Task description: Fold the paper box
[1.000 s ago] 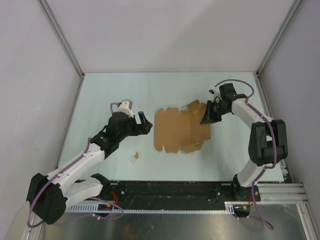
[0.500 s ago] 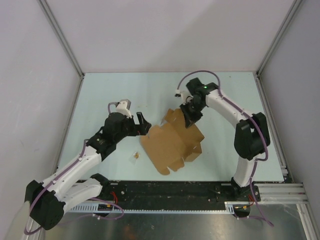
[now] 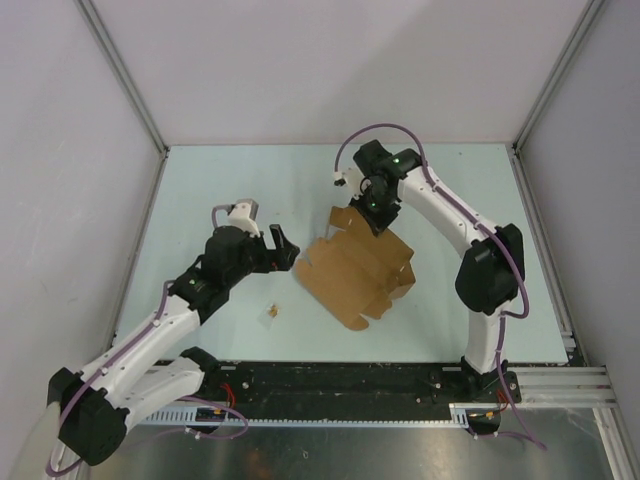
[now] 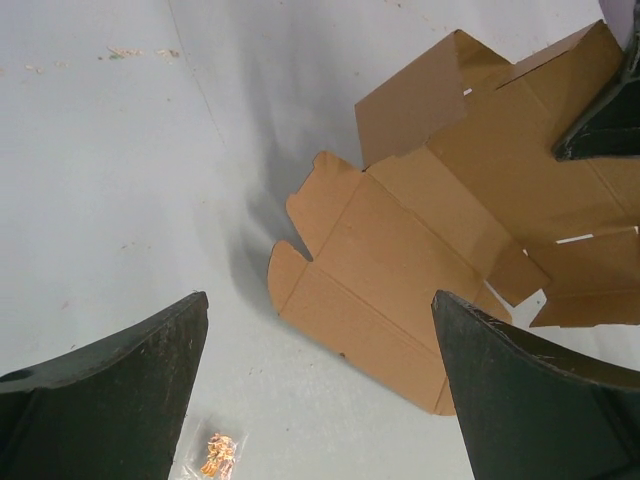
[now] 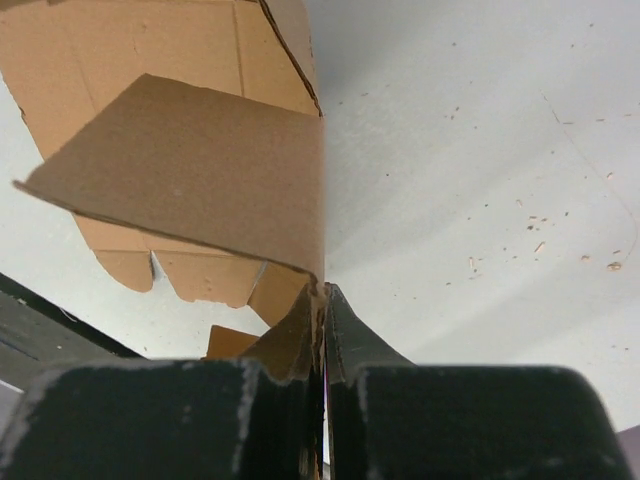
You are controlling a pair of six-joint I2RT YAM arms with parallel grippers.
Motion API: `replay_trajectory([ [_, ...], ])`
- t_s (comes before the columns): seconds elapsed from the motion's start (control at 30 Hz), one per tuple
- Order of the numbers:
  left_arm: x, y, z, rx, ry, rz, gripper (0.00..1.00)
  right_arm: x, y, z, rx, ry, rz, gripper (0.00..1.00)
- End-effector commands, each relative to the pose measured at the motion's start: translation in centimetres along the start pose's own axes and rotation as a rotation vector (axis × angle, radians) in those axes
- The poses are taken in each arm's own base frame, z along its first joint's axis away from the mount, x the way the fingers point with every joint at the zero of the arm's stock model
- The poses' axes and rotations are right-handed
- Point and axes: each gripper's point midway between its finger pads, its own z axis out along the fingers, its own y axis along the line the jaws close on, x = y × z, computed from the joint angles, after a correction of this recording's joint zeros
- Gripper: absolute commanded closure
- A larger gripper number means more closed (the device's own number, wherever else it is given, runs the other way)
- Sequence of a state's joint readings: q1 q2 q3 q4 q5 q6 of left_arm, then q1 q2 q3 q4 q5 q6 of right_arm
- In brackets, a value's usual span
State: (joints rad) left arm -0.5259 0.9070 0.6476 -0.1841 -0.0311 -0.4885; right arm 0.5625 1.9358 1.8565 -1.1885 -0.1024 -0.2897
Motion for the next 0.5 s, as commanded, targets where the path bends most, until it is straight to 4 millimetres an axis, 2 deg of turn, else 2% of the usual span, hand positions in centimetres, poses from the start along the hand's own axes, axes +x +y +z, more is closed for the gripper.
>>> replay_trajectory([
  [0.0,-0.9,0.3,0.3,-0.02,-0.022,0.019,0.01,-0.4,0.0,0.0,0.059,0.024,-0.112,1.0],
  [0.13,-1.0,1.1,0.3,-0.05,-0.05,0.028,0.02,-0.3,0.0,0.4,0.107,0.038,-0.175,1.0],
  [0.2,-1.6,0.8,0.2,-0.027,-0.101,0.034,0.03,-0.5,0.0,0.2,0.111,0.014,-0.194,1.0],
  [0.23,-0.9,1.3,0.3,-0.031,-0.101,0.034,0.05,-0.6,0.2,0.0,0.1,0.002,-0.202,1.0],
  [0.27,-1.0,1.1,0.1,-0.01,-0.121,0.036,0.05,-0.8,0.9,-0.3,0.068,-0.019,-0.209,1.0],
  [0.3,-2.3,0.3,0.1,0.035,-0.196,0.031,0.05,-0.8,1.3,-0.4,0.049,-0.025,-0.219,1.0],
  [0.33,-0.9,0.7,0.4,0.051,-0.195,0.037,0.06,-0.8,1.5,-0.5,0.037,-0.033,-0.236,1.0],
  [0.37,-2.4,-0.7,-0.1,0.134,-0.285,0.043,0.06,-0.9,1.7,-0.8,0.022,-0.045,-0.248,1.0],
  [0.43,-1.6,-0.7,-0.1,0.168,-0.309,0.065,0.07,-0.8,2.0,-0.5,0.005,-0.045,-0.268,1.0],
  [0.47,-2.0,-1.5,-0.3,0.217,-0.338,0.081,0.08,-0.7,2.1,-0.4,0.002,-0.046,-0.273,1.0],
])
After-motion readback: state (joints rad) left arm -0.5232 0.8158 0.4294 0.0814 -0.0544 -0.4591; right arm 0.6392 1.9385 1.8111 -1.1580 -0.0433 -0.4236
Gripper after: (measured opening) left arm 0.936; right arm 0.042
